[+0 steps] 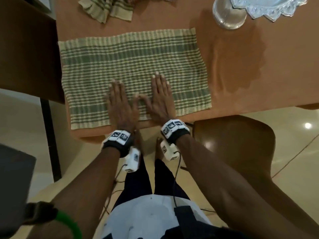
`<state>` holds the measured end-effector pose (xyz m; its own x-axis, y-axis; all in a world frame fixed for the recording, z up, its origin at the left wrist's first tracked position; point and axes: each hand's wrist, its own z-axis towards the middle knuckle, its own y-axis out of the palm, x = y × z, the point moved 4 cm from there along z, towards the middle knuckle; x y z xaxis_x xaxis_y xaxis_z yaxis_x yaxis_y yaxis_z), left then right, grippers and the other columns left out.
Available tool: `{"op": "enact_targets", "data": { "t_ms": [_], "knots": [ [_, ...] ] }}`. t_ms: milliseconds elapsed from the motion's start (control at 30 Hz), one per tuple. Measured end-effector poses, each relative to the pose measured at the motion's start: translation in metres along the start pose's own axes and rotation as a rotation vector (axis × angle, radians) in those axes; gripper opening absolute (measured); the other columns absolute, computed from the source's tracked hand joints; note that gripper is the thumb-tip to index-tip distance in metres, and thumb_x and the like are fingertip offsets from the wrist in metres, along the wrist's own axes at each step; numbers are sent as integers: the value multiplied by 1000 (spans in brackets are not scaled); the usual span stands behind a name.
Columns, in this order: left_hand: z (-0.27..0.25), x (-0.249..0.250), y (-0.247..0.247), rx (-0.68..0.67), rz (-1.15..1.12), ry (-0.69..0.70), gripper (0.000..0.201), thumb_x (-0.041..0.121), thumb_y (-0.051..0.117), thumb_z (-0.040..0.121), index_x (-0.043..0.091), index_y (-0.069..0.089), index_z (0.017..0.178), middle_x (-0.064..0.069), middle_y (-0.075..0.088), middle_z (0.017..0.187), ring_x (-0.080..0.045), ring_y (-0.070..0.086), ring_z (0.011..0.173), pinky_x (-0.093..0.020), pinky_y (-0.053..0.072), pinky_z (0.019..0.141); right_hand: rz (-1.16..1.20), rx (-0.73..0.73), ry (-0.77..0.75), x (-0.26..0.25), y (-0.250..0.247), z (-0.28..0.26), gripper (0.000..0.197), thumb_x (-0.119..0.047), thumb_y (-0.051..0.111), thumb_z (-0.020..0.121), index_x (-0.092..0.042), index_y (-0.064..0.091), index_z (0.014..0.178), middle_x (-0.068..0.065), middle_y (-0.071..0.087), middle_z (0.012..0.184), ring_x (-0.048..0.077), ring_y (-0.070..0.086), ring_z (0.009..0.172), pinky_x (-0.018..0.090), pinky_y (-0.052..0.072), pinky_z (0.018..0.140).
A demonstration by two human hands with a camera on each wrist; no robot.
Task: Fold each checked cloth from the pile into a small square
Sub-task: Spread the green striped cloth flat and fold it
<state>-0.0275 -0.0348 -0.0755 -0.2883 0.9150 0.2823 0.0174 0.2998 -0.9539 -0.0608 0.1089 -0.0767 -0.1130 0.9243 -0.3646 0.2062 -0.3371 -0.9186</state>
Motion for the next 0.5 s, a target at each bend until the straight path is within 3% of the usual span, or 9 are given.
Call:
{"op": "enact_targets", "data": {
  "t_ms": [167,300,400,433,500],
  "knots": [
    [-13,-75,-25,110,12,-268,77,62,18,101,10,18,157,-15,12,165,-29,12,152,-49,7,124,20,123,233,97,-37,-12,73,-58,21,102,-13,8,158,4,1,166,18,-3,153,38,-2,124],
    [-27,-109,-37,126,50,-263,79,61,19,102,5,15,157,-16,11,165,-29,8,153,-46,2,124,33,166,249,133,-47,-17,75,-58,19,100,-10,12,157,9,8,165,23,1,153,38,-3,124],
    [-21,-107,-52,211,15,-352,78,57,15,103,-1,15,155,-20,9,164,-32,6,153,-50,1,123,97,260,422,137,-60,-25,77,-61,18,100,-7,18,156,13,14,164,29,12,151,39,6,123],
    [-14,-95,-56,254,8,-310,75,54,18,105,-2,19,154,-22,13,163,-34,10,152,-53,5,123,89,308,507,136,-67,-29,75,-59,22,101,-7,24,154,14,22,161,31,21,148,42,14,121],
    [2,-48,-57,325,-29,-38,64,45,34,107,-3,32,149,-25,26,158,-37,24,149,-56,15,121,23,369,590,127,-79,-35,66,-53,34,101,-6,34,148,15,38,152,33,37,137,47,29,111]
  ]
}}
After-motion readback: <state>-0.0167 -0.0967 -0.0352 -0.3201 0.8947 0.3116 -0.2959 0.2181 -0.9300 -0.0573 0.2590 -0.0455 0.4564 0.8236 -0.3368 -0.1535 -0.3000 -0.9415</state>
